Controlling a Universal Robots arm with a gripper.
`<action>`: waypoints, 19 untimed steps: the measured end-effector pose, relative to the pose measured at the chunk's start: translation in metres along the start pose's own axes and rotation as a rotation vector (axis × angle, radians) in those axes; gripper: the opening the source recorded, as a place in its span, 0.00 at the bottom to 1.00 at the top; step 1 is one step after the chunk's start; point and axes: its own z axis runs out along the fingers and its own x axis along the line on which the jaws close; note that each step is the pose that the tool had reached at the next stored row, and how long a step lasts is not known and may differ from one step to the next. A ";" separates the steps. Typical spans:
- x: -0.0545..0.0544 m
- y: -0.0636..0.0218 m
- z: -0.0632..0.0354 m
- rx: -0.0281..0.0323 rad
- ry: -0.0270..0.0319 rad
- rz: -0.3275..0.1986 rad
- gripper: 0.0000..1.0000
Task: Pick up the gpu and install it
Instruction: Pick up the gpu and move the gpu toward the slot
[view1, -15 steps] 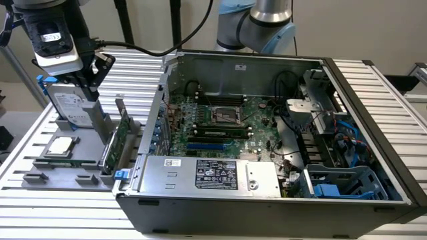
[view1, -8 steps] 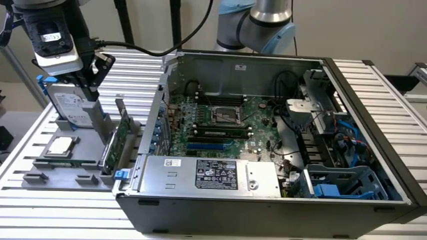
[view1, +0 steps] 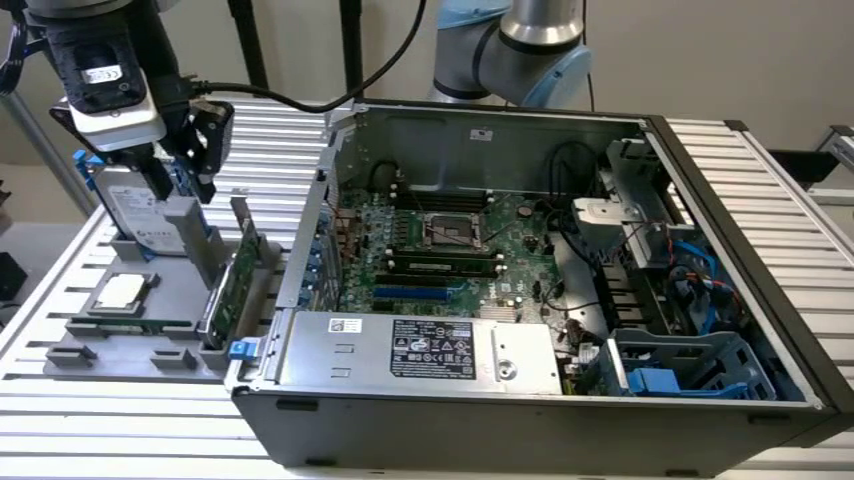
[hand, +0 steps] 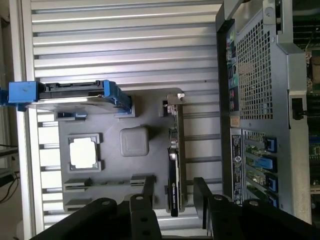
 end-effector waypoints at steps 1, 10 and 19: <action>0.000 0.0000 0.0000 0.0001 0.0001 0.000 1.00; 0.000 -0.0008 0.0150 0.0014 -0.0001 0.000 1.00; 0.000 -0.0017 0.0314 0.0014 -0.0001 0.000 1.00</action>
